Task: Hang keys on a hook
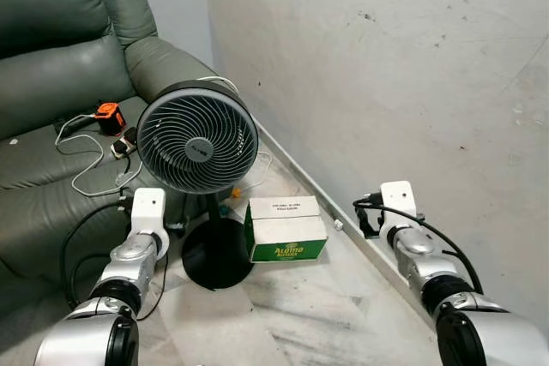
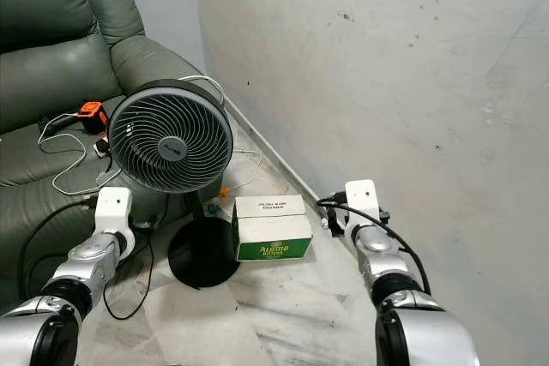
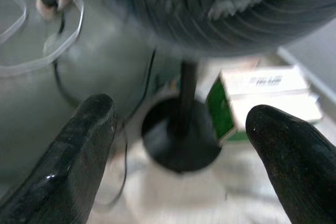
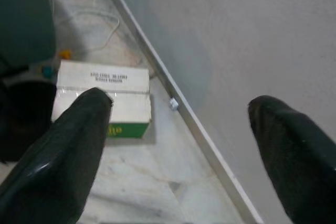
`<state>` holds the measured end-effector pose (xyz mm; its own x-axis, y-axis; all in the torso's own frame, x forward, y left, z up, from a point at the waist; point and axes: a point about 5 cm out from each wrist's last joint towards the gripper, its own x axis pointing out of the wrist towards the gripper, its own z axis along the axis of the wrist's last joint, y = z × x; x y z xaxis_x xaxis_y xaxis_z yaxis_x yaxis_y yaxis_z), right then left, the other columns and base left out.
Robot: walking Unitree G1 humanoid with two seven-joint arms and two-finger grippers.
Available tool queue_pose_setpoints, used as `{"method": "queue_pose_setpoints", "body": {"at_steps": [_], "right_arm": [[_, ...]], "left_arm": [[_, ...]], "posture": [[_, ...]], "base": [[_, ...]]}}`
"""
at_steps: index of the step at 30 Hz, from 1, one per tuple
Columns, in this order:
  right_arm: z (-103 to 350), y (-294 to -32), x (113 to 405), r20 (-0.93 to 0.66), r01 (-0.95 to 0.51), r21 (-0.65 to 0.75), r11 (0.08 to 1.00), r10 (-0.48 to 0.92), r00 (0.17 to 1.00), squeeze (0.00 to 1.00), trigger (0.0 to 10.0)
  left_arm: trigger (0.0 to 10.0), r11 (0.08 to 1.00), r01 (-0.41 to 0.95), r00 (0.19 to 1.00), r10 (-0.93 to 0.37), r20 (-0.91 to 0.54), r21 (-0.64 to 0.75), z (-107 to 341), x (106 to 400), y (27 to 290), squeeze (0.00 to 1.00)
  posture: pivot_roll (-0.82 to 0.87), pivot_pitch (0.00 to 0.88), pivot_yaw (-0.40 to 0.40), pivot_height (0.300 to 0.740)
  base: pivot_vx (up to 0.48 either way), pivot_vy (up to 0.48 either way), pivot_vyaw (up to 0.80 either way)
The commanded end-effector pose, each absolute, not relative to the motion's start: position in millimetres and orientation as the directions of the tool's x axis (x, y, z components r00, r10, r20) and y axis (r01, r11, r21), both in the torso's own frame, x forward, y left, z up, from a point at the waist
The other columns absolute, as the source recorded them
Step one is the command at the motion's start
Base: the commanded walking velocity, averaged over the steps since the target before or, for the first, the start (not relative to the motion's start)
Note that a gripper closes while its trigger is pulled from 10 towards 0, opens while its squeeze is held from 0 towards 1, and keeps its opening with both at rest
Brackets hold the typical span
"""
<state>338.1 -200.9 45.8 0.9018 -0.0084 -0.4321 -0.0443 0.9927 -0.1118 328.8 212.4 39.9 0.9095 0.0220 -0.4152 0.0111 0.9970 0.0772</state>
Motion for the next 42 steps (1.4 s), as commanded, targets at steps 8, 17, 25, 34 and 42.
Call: {"method": "queue_pose_setpoints", "body": {"at_steps": [8,17,25,34,42], "right_arm": [[60.9,-212.2,342.5,-0.358,-0.120,-0.056,0.991,0.092,0.929,0.00,10.0],[83.4,-208.4,352.6,-0.266,-0.226,0.021,0.974,0.223,0.938,0.00,10.0],[95.1,-208.0,351.5,-0.216,-0.287,0.051,0.957,0.291,0.932,0.00,10.0],[76.5,-234.8,319.0,-0.199,-0.106,0.102,0.989,0.124,0.972,0.00,10.0],[69.7,-263.4,288.8,-0.206,0.135,0.142,0.981,-0.104,0.973,0.00,10.0]], "left_arm": [[10.0,0.985,0.091,0.966,-0.051,-0.255,0.150,51.7,320.7,214.2,0.00],[10.0,0.975,0.106,0.989,-0.083,-0.125,0.196,75.0,312.3,212.4,0.00],[10.0,0.984,0.038,0.998,-0.030,-0.049,0.176,93.4,291.3,214.4,0.00],[10.0,0.988,-0.005,0.998,0.015,-0.064,0.154,88.1,265.5,219.6,0.00],[10.0,0.989,-0.021,0.998,0.030,-0.063,0.144,90.7,254.8,215.0,0.00]], "posture": [[0.06,0.052,-0.055,0.740],[0.07,0.015,-0.050,0.740],[0.05,0.000,0.017,0.740],[0.04,0.000,0.033,0.740],[0.01,0.000,0.021,0.740]], "base": [[0.000,0.000,0.00],[0.000,0.000,0.00],[0.000,0.000,0.00],[0.000,0.000,0.00],[0.000,0.000,0.00]]}}
